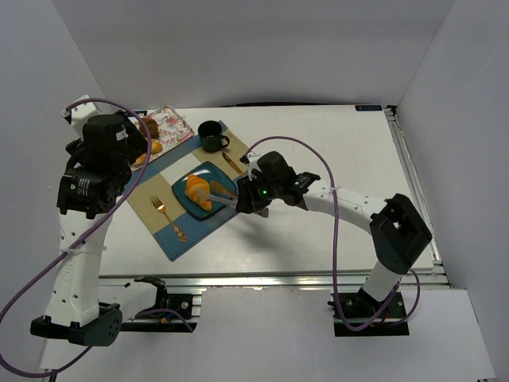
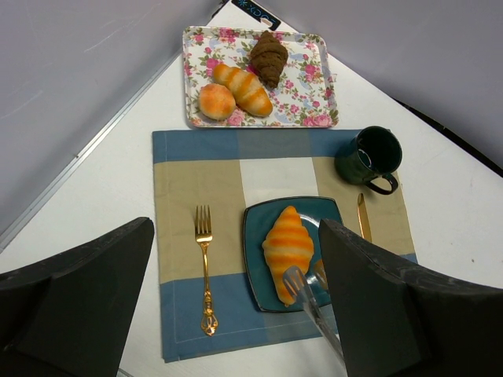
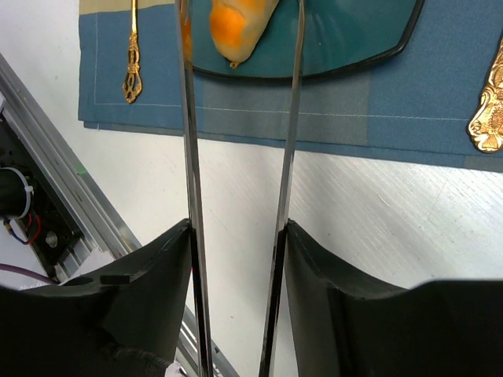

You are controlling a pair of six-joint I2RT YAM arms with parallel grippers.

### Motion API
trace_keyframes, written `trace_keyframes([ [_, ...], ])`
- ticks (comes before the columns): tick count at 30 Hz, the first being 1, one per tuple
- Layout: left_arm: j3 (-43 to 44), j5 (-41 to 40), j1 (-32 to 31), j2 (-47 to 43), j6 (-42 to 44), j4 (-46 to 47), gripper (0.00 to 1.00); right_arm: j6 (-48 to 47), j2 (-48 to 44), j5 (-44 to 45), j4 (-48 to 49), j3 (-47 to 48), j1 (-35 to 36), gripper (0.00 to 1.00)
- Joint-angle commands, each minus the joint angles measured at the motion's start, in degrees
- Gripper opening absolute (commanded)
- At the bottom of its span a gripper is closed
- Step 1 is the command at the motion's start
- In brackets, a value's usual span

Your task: Place the bread

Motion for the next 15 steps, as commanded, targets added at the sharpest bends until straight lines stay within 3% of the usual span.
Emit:
trace_keyframes([
  [1,-0.4,-0.2,0.0,-1.2,0.5,1.2,0.97,-0.4,-3.5,0.6,1.6,0.5,-0.1,0.55],
  [15,-0.3,-0.4,0.0,-1.4,0.4,1.5,0.97,-0.6,-8.4,5.6,-2.5,2.8,-0.2,0.58],
])
